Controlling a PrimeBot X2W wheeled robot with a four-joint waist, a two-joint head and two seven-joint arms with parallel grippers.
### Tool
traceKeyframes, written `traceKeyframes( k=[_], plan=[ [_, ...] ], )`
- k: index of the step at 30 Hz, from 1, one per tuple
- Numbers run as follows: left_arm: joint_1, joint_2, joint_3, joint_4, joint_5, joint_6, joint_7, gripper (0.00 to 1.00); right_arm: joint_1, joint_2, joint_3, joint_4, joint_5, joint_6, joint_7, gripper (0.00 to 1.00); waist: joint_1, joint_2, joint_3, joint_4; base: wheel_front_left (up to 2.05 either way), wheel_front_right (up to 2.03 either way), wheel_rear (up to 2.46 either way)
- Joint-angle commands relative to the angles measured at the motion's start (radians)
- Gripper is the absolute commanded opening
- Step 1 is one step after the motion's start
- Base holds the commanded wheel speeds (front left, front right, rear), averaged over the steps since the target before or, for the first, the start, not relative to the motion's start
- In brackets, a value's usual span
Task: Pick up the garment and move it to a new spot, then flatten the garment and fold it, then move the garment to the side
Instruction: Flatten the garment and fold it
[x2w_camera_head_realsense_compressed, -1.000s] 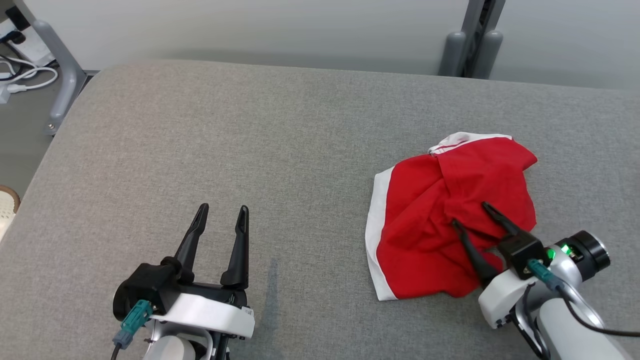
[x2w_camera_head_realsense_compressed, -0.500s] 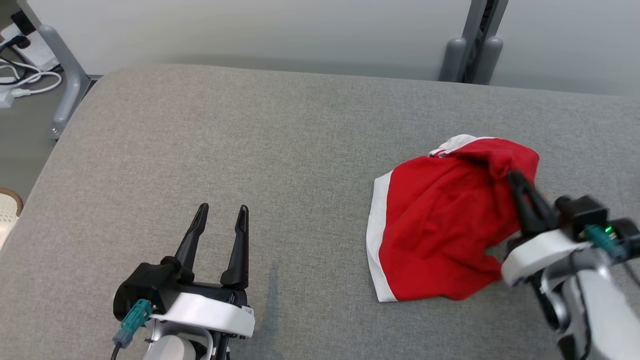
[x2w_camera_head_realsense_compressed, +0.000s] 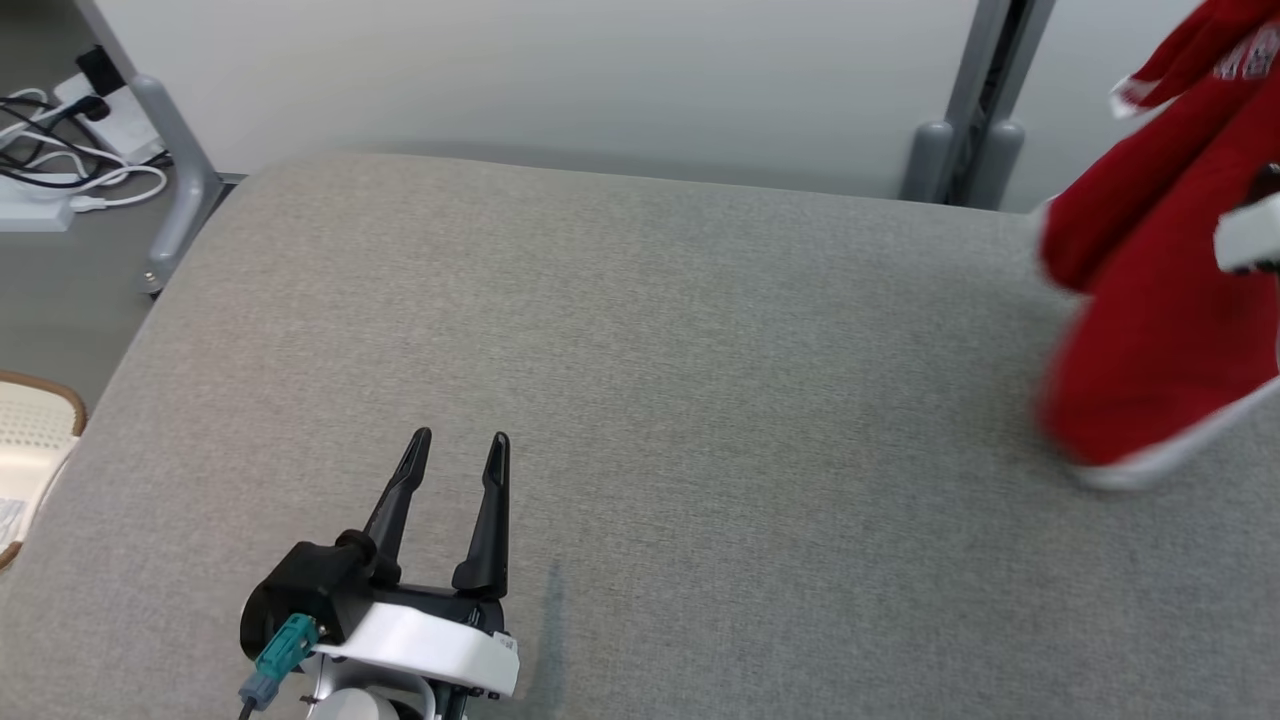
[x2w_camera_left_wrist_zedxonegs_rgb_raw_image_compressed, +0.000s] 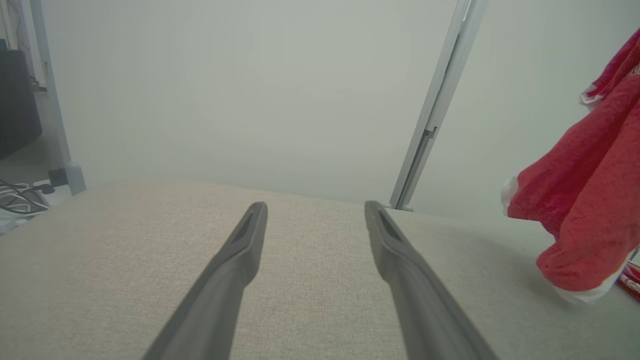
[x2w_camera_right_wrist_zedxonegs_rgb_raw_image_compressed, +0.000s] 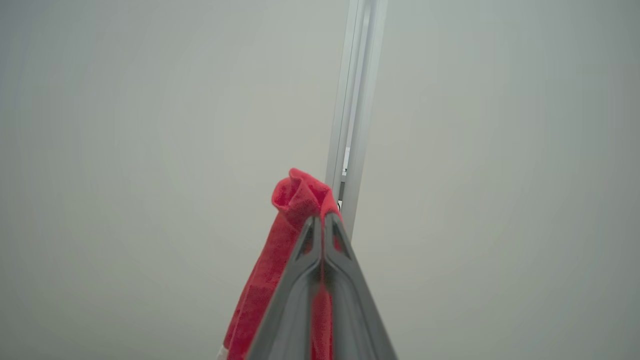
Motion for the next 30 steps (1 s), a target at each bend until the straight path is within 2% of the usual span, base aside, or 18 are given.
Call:
traceKeyframes(
  k=[1,6,14,19,25,26,27,28,30],
  plan=[
    [0.004,0.004,0.003,0.001,0.001,0.001,-0.003,1.0,-0.025,-0.001,0.036,-0.007,0.01,0.0,0.007,0.0,0.0,-0.0001,-0.007,0.011,0.0,0.0,0.0],
    [0.019,0.004,-0.005,0.003,-0.006,0.002,-0.003,1.0,-0.061,0.025,0.209,0.0,0.055,0.0,0.049,0.0,0.0,-0.0001,-0.016,0.035,0.0,0.0,0.0],
    [0.001,0.004,-0.032,0.007,-0.023,0.003,-0.003,1.0,0.012,0.14,0.481,0.114,0.118,0.0,0.079,0.0,0.0,-0.0001,0.004,0.083,0.0,0.0,0.0],
    [-0.009,0.003,-0.052,0.013,-0.033,0.005,-0.003,1.0,0.042,0.196,0.614,0.248,0.162,0.0,0.064,0.0,0.0,-0.0001,0.016,0.117,0.0,0.0,0.0],
    [-0.022,0.004,-0.079,0.015,-0.048,0.015,-0.003,1.0,0.009,0.218,0.693,0.362,0.2,0.0,0.031,0.0,0.0,-0.0001,0.025,0.152,0.0,0.0,0.0],
    [-0.023,0.004,-0.082,0.016,-0.049,0.017,-0.003,1.0,0.0,0.22,0.697,0.381,0.208,0.0,0.023,0.36,0.0,-0.0001,0.025,0.157,0.0,0.0,0.0],
    [-0.022,0.004,-0.082,0.016,-0.051,0.018,-0.003,1.0,-0.005,0.221,0.708,0.394,0.22,0.0,0.017,0.84,0.0,-0.0001,0.025,0.16,0.0,0.0,0.0],
    [-0.022,0.003,-0.082,0.017,-0.052,0.018,-0.003,1.0,-0.007,0.223,0.729,0.396,0.243,0.0,0.016,1.0,0.0,-0.0001,0.026,0.164,0.0,0.0,0.0],
    [-0.021,0.004,-0.082,0.019,-0.052,0.019,-0.003,1.0,-0.018,0.223,0.771,0.388,0.29,0.0,0.014,1.0,0.0,-0.0001,0.025,0.168,0.0,0.0,0.0]
  ],
)
